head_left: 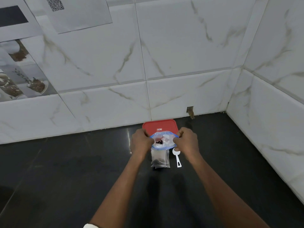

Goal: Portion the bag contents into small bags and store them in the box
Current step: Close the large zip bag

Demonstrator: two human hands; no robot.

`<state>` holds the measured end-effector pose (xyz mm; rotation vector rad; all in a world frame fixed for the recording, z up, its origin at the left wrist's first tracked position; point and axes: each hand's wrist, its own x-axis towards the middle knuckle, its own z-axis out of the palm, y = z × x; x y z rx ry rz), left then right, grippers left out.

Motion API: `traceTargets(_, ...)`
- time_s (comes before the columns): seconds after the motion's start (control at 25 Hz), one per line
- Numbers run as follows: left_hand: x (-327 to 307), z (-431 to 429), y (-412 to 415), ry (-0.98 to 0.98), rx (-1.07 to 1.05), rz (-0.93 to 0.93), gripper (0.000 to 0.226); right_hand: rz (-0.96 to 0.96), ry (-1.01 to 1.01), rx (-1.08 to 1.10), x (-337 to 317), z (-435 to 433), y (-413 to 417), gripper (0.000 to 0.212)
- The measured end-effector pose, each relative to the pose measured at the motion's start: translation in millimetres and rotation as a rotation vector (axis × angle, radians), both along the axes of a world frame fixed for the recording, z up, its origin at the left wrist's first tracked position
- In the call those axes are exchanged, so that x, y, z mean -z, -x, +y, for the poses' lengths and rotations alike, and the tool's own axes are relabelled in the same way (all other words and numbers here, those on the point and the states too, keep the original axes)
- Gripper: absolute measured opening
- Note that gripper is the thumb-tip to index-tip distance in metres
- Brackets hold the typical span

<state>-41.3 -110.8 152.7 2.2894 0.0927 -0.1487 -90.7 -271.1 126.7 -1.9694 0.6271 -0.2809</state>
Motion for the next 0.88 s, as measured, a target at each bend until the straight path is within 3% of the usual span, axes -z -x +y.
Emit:
traceTargets(0.16, 6, -7, 13, -0.346, -0.008, -0.210, 0.020, 0.143, 0.490, -0.014, -2, 14, 4, 0.011)
traceTargets(0.28, 15, -12, 18, -0.449, 0.018, -0.209, 0.025, 0.164, 0.555, 0.007, 1, 22, 4, 0.014)
traceTargets(0.36, 18, -6, 9, -0.254, 0.037, -0.101, 0.023, 0.128, 0.323, -0.023, 8, 14, 1, 0.013)
traceTargets(0.48, 11, 15, -2, 0.326, 0.074, 0.164, 0.014, 0.041, -0.391, -0.104, 1, -7, 5, 0.013)
traceTargets(0.52, 7, 23, -1, 0.477, 0.093, 0.254, 0.018, 0.019, -0.520, -0.139, -4, -12, 9, 0.016)
traceTargets(0.6, 2, 31, -2, 0.611, 0.114, 0.315, 0.022, -0.022, -0.609, -0.171, -11, -16, 13, 0.018)
traceTargets(0.8, 3, 22, 2, 0.573, 0.075, 0.291, 0.017, 0.001, -0.593, -0.278, -21, -5, 13, 0.017)
traceTargets(0.88, 7, 15, 6, 0.563, 0.062, 0.265, 0.017, 0.009, -0.492, -0.298, -19, 5, 10, 0.013)
